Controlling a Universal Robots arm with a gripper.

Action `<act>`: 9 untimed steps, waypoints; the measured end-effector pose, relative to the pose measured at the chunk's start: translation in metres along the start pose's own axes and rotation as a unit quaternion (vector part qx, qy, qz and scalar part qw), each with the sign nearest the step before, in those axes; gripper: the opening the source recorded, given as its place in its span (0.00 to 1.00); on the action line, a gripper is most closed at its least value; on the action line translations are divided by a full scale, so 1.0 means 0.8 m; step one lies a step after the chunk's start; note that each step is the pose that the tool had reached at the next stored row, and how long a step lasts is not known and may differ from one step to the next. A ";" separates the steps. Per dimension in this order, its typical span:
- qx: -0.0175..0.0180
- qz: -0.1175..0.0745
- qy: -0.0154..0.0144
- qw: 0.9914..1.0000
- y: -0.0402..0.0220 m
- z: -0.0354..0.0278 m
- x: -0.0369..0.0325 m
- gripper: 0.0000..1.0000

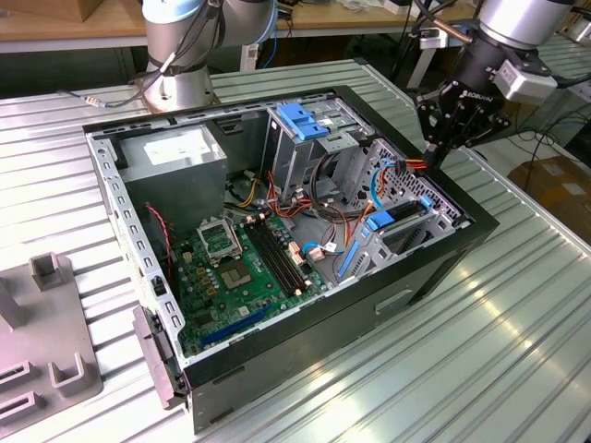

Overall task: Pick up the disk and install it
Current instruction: 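Insert the first disk wire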

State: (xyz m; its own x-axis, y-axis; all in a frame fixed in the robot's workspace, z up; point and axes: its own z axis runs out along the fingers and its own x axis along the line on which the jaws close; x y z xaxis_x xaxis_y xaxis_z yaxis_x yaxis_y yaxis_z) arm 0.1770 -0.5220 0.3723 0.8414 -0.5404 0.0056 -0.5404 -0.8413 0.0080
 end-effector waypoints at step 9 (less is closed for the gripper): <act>0.000 0.073 -0.001 0.997 0.0000 0.0006 -0.0001 0.16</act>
State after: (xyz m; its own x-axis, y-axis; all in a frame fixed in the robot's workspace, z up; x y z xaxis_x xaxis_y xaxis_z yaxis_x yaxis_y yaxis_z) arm 0.1769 -0.5220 0.3718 0.7534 -0.6576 0.0056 -0.6576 -0.7533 0.0081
